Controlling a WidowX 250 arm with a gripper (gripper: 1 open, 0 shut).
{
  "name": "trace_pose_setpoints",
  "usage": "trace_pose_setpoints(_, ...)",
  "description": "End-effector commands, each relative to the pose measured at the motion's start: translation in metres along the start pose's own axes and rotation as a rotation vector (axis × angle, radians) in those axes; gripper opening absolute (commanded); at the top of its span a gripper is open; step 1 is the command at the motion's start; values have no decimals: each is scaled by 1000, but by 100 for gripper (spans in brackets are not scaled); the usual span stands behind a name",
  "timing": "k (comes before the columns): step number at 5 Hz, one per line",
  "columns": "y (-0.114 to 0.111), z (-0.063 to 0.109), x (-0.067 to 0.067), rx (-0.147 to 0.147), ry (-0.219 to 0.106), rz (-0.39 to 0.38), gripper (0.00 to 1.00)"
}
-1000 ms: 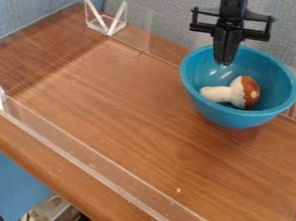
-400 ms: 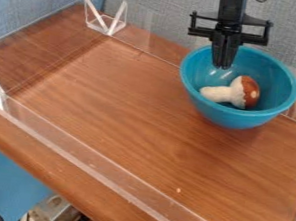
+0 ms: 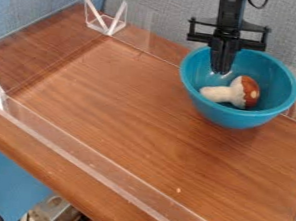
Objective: Put the mushroom in the blue bowl
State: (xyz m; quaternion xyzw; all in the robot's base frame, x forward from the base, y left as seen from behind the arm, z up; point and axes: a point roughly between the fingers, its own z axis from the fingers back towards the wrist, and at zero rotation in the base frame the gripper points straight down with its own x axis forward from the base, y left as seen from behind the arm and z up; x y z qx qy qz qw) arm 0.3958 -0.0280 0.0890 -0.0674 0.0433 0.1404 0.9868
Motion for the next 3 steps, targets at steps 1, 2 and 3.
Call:
trace_pose_setpoints(1, -2, 16, 0, -14, -42, 1, 0)
trace_pose_setpoints(2, -2, 15, -1, -15, -41, 6, 0)
trace_pose_setpoints(3, -2, 15, -3, -17, -41, 11, 0)
